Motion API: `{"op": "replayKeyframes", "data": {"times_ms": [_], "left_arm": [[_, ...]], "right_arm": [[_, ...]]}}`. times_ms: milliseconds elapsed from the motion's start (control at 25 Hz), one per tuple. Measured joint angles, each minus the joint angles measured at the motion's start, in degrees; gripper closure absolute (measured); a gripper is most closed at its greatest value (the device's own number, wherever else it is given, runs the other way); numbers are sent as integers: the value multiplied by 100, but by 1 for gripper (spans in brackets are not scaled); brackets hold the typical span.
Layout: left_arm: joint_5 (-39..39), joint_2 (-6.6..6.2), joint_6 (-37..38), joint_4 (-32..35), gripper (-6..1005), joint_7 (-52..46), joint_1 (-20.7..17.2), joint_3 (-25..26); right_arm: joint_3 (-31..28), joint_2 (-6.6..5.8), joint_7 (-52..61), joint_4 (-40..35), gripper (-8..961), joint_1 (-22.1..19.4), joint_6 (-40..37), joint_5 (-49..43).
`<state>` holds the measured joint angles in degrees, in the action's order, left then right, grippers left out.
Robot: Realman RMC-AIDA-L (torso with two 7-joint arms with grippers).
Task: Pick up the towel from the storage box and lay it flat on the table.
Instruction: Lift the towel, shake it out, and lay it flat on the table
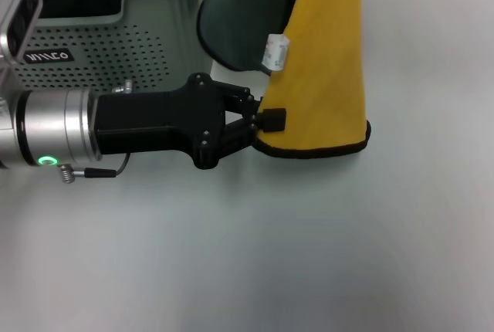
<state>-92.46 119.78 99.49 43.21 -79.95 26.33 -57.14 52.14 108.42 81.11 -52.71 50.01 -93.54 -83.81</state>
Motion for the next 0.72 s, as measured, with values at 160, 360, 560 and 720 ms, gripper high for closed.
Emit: {"op": "replayKeyframes", "data": {"times_ms": [160,360,560,720], "left_arm": [[29,-19,-8,-93,889,15,2,4],[45,-22,-5,-109,889,50,-33,103],[45,-35,41,-111,888,53,-67,280],[38,-49,92,-111,888,37,-75,286]], "right_arm": [[-41,-30,-6,-63,945,-96,14,42],[-203,-34,-7,-182,945,-250,-42,79],[-231,-28,2,-259,945,-385,-57,161],[-238,-7,11,-293,945,-439,-59,166]]}}
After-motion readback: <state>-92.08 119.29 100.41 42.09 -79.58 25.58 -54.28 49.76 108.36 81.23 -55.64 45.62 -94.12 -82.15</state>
